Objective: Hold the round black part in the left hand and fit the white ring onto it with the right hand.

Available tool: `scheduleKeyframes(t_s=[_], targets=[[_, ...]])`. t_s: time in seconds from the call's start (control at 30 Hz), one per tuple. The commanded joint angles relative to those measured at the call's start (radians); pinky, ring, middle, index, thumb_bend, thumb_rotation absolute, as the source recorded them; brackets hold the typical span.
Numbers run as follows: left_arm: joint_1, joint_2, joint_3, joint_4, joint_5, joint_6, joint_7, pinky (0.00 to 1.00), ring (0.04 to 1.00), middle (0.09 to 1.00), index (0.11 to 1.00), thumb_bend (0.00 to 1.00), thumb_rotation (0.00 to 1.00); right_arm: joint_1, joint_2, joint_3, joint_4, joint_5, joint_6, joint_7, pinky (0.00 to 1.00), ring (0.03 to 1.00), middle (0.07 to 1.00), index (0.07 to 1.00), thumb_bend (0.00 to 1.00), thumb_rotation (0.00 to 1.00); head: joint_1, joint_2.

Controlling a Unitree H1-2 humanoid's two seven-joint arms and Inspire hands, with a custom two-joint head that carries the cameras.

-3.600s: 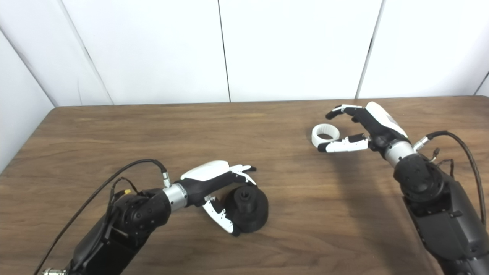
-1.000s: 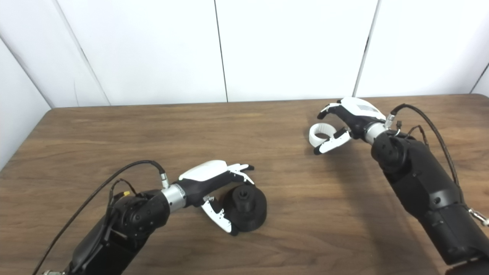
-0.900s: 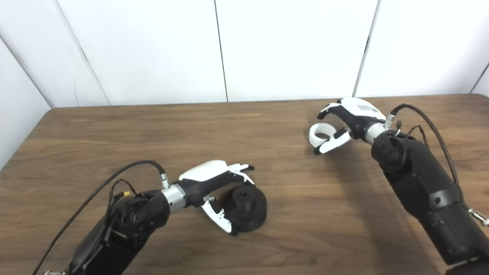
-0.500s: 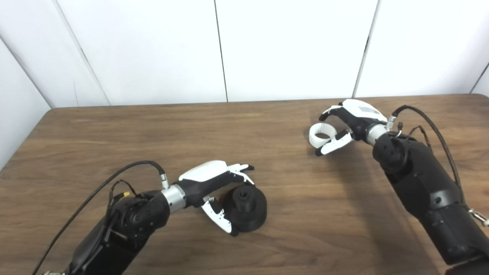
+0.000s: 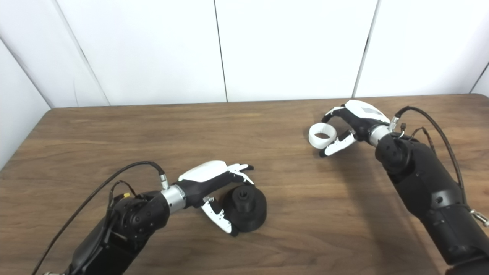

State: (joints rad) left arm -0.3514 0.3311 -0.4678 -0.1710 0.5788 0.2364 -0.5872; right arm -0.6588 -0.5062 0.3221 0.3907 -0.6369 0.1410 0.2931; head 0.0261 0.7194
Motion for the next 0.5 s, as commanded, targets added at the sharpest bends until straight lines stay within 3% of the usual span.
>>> scheduleKeyframes(t_s=[0.0,0.47], targets=[[0.002,0.011,-0.004,-0.006,-0.005,0.022,-0.027,0.95,1.0,1.0,0.711,0.9,0.19,-0.057,-0.014,-0.018,-0.016,0.003,-0.036,-0.033,1.0,0.99,0.908,0.759,0.93,0.35,0.001,-0.001],[-0.003,0.007,-0.008,-0.005,-0.001,0.026,-0.024,0.97,1.0,1.0,0.708,0.89,0.19,-0.058,-0.004,-0.007,0.006,0.0,-0.041,-0.03,1.0,0.977,0.901,0.754,0.95,0.35,0.002,-0.002]])
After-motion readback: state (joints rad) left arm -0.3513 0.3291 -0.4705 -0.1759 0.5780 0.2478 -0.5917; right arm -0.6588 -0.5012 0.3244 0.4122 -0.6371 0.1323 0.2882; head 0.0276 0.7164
